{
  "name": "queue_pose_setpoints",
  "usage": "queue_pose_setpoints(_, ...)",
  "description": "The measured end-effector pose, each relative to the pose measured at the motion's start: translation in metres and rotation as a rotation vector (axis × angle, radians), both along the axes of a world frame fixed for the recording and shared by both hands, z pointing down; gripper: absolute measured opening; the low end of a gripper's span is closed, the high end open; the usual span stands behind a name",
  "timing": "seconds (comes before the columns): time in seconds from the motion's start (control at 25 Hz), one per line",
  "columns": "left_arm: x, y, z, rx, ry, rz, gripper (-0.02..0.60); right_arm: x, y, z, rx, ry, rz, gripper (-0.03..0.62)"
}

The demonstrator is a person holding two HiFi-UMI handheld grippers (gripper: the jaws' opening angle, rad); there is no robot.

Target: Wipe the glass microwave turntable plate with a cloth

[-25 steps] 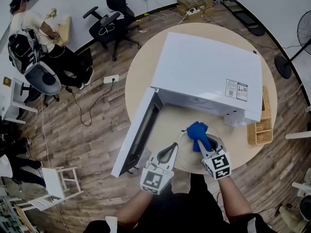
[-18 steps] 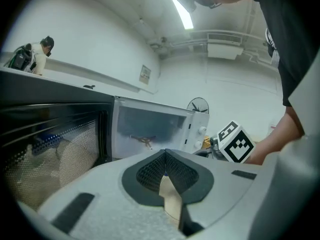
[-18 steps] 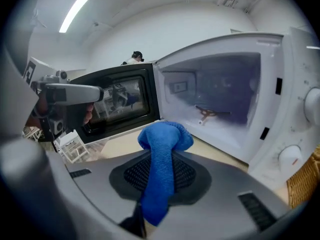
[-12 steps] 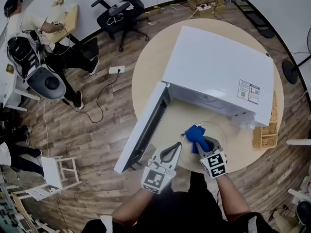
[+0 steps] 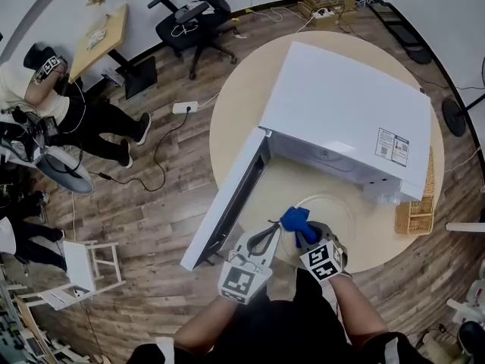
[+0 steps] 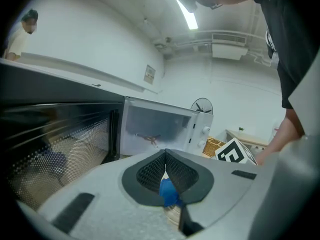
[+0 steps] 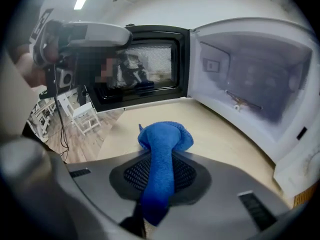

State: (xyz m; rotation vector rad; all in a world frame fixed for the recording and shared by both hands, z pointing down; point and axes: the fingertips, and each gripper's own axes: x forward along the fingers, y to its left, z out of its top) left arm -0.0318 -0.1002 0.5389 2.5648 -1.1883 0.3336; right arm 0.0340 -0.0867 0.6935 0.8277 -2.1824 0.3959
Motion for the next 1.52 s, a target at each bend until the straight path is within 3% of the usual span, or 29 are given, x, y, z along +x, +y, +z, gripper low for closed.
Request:
queue_pose_setpoints(0.6, 0.005, -0.001, -0.002, -0.013, 0.015, 0.006, 0.006, 0.000, -0.010, 0.002, -0.021, 0.001, 0.014, 0.071)
queue_pose_setpoints(1.08, 0.012, -0.001, 0.000, -0.018, 0.009, 0.022, 0.006, 0.022, -0.040, 0.003, -0.002, 0.011, 0.094, 0.071)
queue_pose_setpoints(1.52, 0.018, 0.000, 0.001, -0.014, -0.005, 0.053, 0.006, 0.060, -0.061, 0.001, 0.032, 0.066, 0.230, 0.072)
